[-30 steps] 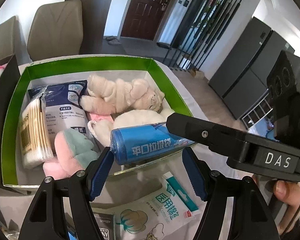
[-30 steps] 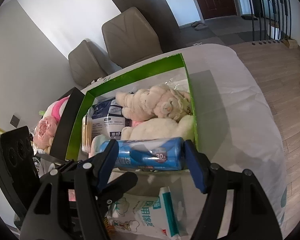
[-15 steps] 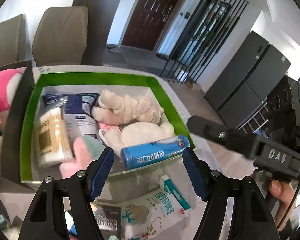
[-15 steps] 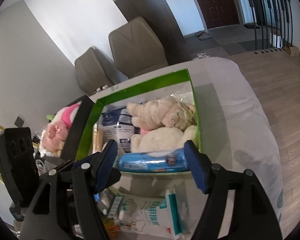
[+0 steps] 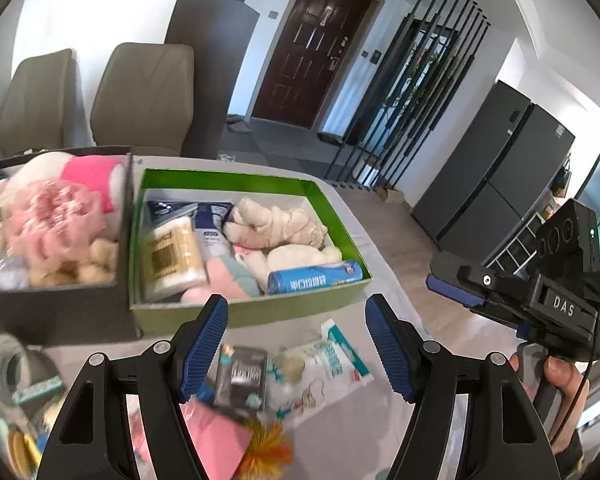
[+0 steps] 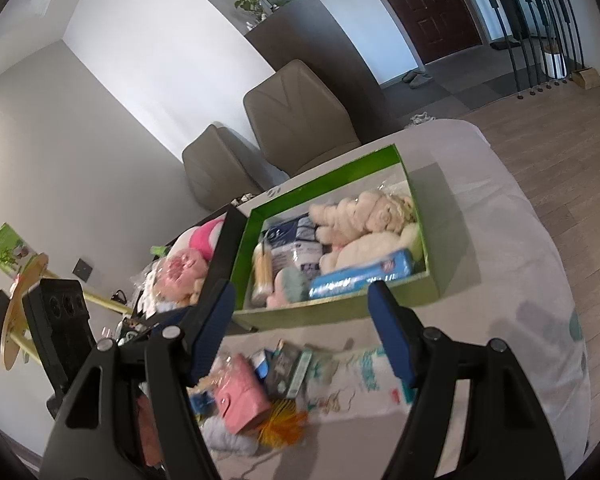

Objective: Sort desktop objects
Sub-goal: 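Withdraw the left gripper up and away from the green box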

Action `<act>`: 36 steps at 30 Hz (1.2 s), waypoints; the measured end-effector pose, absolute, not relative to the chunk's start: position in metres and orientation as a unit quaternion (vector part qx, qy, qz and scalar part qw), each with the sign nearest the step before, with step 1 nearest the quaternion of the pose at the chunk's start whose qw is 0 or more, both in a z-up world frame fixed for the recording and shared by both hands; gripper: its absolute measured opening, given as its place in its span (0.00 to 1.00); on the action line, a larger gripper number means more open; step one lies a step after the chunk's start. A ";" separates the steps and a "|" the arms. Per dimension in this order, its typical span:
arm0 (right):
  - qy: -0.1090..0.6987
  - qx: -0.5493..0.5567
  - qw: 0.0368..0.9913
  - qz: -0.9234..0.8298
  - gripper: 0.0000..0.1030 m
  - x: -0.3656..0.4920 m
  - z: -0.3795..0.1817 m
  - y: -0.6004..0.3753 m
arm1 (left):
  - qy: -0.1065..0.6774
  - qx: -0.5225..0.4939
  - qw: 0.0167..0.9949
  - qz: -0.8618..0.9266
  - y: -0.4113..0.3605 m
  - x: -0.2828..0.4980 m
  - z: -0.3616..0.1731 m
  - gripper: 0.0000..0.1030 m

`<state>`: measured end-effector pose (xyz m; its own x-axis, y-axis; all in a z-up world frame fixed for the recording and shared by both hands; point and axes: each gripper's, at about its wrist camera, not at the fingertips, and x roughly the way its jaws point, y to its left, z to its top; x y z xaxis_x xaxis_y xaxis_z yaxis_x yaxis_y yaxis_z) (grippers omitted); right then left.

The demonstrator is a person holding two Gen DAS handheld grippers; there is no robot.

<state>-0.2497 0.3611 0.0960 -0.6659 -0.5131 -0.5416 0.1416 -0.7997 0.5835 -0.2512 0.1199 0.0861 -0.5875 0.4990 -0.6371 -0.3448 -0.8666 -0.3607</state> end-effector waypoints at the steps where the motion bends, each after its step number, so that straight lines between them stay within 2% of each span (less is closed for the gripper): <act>1: -0.253 0.364 0.189 -0.876 0.67 -0.243 0.097 0.361 | -0.100 -0.386 0.237 0.886 0.118 -0.246 0.087 0.70; 18: -0.237 0.374 0.204 -0.873 0.67 -0.163 0.100 0.332 | -0.107 -0.373 0.211 0.897 0.059 -0.164 0.097 0.70; 36: -0.220 0.392 0.204 -0.870 0.67 -0.131 0.094 0.290 | -0.126 -0.380 0.207 0.893 0.018 -0.131 0.080 0.70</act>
